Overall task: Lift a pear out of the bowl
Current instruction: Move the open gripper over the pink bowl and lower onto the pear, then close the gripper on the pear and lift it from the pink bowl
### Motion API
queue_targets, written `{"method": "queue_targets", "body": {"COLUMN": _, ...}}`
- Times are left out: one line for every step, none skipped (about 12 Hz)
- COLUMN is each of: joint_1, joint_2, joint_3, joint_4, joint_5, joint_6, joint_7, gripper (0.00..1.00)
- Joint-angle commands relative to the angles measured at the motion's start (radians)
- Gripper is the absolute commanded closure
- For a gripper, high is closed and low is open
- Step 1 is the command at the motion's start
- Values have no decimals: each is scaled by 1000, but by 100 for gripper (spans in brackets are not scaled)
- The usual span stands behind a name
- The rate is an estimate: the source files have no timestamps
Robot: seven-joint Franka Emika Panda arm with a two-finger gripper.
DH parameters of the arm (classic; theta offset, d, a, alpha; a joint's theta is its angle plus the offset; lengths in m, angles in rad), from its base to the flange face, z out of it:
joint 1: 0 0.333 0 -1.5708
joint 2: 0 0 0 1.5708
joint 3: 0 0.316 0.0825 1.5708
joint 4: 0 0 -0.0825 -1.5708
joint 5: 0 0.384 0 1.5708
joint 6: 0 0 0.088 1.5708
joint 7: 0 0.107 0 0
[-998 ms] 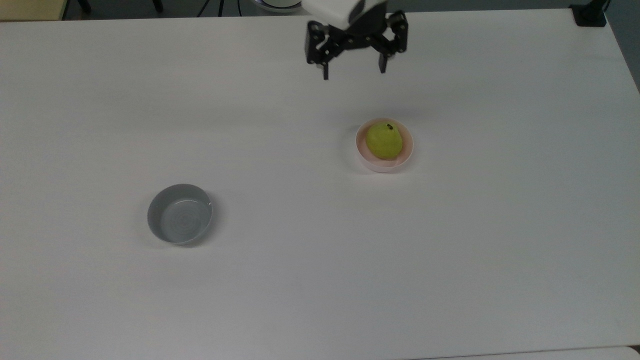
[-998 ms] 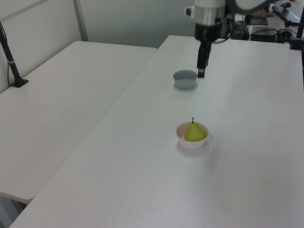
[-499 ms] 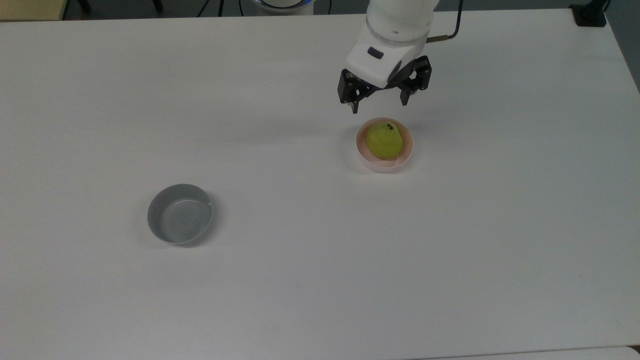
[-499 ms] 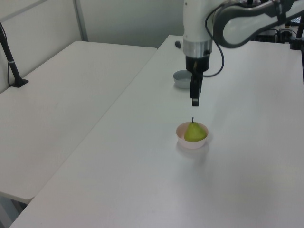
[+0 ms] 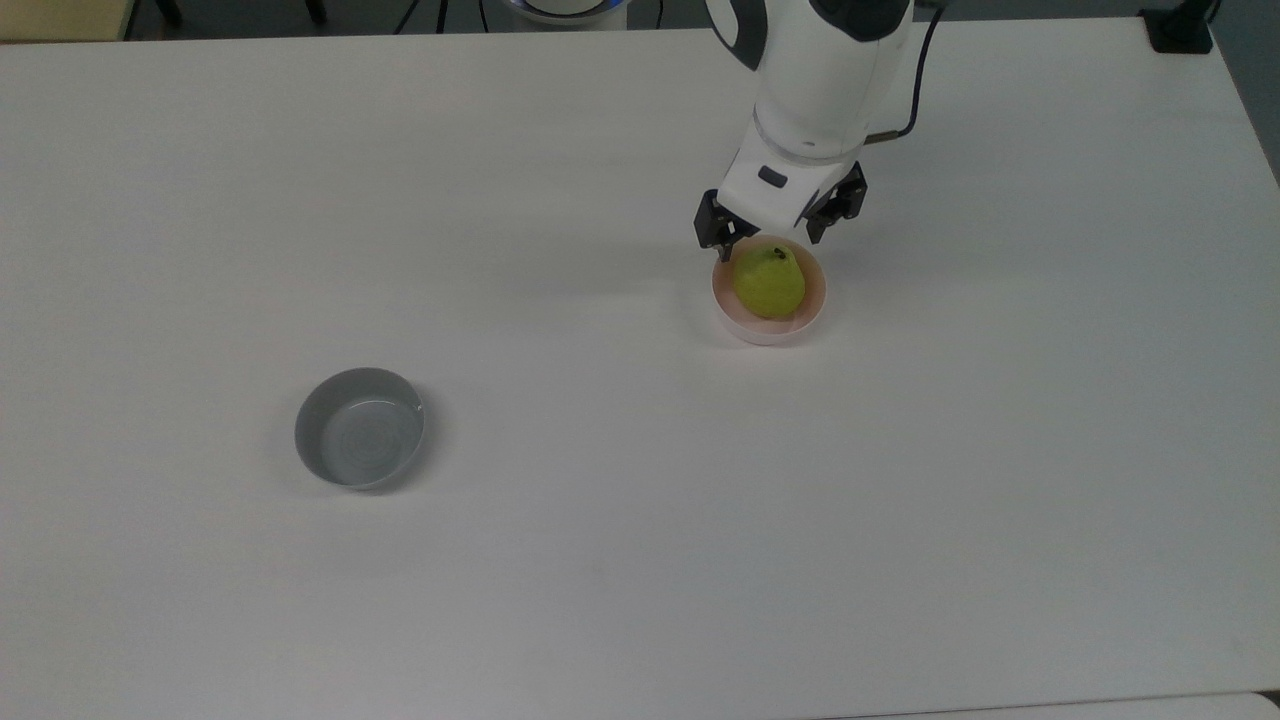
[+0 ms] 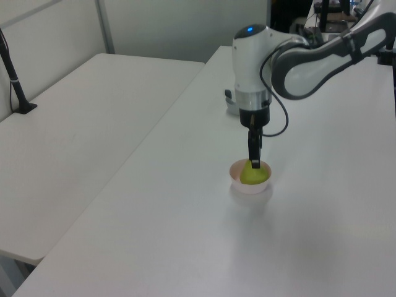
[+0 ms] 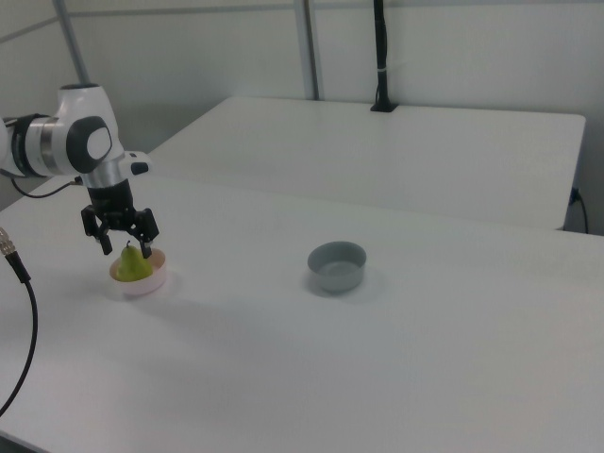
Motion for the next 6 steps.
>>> {"method": "queue_targets", "body": {"joint_1": 9, "joint_2": -5, "joint_3": 8, "joint_4": -48, "joint_5": -15, "joint_6": 63, "joint_7": 23, "gripper": 3}}
{"method": "queue_targets", "body": {"joint_1": 8, "joint_2": -3, "joint_3": 8, "joint_4": -48, "joint_5": -15, "joint_6": 65, "joint_7": 21, "gripper": 3}}
{"method": "queue_targets", "body": {"joint_1": 8, "joint_2": -2, "joint_3": 8, "joint_4": -48, "joint_5": -16, "joint_6": 65, "joint_7": 21, "gripper": 3}}
{"method": "queue_targets", "body": {"joint_1": 8, "joint_2": 3, "joint_3": 8, "joint_4": -49, "joint_5": -19, "joint_6": 76, "joint_7": 21, "gripper": 9}}
{"method": "queue_targets", "body": {"joint_1": 8, "joint_2": 9, "joint_3": 8, "joint_4": -51, "joint_5": -19, "joint_6": 100, "joint_7": 23, "gripper": 11}}
{"method": "queue_targets", "body": {"joint_1": 9, "joint_2": 18, "joint_3": 8, "joint_4": -57, "joint_5": -19, "joint_6": 123, "joint_7": 23, "gripper": 14}}
